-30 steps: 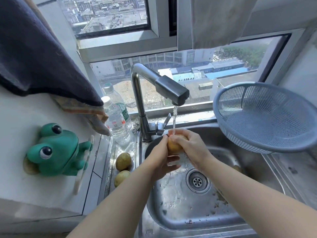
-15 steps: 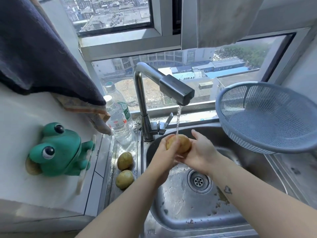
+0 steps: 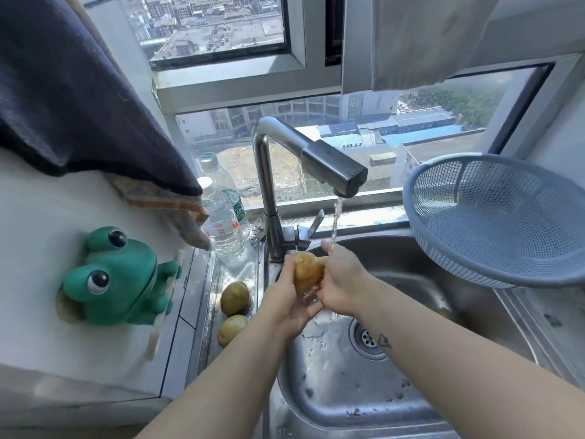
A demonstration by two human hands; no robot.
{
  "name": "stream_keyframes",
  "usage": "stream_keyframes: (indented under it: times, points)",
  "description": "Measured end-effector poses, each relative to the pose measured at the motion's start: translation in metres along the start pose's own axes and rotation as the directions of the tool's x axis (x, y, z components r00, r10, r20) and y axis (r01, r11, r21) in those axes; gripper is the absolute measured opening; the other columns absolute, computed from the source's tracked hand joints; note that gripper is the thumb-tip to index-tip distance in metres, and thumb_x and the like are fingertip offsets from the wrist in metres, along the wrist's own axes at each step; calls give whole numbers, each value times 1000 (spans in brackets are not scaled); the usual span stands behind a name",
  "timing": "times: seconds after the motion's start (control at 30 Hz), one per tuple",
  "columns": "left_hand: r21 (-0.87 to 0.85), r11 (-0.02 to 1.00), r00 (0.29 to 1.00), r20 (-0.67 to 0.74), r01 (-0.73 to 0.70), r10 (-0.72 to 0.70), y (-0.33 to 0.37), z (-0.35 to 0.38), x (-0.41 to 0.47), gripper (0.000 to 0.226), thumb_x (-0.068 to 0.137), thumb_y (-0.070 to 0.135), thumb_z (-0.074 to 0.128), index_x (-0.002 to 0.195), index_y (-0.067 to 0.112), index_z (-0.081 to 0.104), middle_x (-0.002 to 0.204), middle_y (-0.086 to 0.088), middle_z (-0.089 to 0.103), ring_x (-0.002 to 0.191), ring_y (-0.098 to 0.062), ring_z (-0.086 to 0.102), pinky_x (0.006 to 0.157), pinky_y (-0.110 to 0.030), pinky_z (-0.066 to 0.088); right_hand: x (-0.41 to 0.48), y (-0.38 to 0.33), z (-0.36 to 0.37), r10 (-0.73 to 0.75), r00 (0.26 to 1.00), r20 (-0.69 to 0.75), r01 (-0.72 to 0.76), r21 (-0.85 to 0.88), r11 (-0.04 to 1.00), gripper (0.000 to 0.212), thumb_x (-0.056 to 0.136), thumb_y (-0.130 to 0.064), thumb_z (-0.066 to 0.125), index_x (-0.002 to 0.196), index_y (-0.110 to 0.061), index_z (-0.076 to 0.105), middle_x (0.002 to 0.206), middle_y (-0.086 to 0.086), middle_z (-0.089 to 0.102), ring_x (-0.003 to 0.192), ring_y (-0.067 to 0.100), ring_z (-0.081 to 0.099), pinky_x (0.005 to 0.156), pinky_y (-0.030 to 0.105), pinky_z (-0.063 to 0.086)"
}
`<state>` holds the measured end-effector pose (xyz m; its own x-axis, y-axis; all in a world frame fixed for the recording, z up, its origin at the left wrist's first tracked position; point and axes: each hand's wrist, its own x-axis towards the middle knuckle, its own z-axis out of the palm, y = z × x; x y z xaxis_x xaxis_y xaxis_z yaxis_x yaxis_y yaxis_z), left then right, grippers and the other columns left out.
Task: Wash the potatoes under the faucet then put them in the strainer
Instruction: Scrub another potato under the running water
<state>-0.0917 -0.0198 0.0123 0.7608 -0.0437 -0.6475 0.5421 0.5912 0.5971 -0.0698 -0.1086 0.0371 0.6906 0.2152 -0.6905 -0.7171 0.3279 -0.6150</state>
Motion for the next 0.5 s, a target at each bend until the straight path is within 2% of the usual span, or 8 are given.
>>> stream_keyframes:
  times: [0.1,0.23,0.3,0.37,0.43,0.5]
  points:
    - [-12,999,999,-39,37,-37,-7,-4,-2,39,95,47,49,92,11,65,88,-13,70,94,-28,62,57,-43,59,2,7,2,35,998,-45,-37,-55,998,68,95,-55,30,117,1,62,108,21,67,101,34,63,89,43,50]
    - [18,997,996,-50,80,-79,-21,-9,-3,43,93,48,52,95,8,66,98,-15,69,105,-30,61,57,-43,60,-8,12,-12,72,997,15,-71,-68,995,72,94,-60,27,107,1,63,99,19,68,93,31,64,73,37,51]
    - [8,997,995,-60,81,-81,-24,-11,-4,42,94,45,52,96,6,64,94,-16,69,98,-28,62,57,-45,60,-16,8,-20,70,996,62,-63,-109,992,72,96,-57,25,105,3,63,95,18,68,85,28,65,67,35,49]
    - [29,998,996,-68,60,-58,-26,-11,-3,39,95,43,51,96,6,63,85,-14,71,89,-24,65,66,-44,59,-22,2,-26,76,992,102,-58,-165,985,69,97,-54,23,102,4,61,88,17,66,81,25,62,64,34,47]
    - [34,998,997,-69,46,-43,-26,-9,-2,37,95,43,51,100,8,61,91,-14,70,89,-23,66,73,-42,56,-23,-1,-29,65,992,109,-38,-234,971,63,99,-50,22,104,2,59,93,16,63,84,22,57,67,32,43]
    - [22,999,996,-85,38,-36,-22,-6,1,34,95,44,51,96,12,60,91,-13,67,84,-22,64,70,-37,54,-22,1,-29,6,995,95,26,-329,944,49,100,-42,29,107,-4,60,105,13,63,93,18,54,80,28,38]
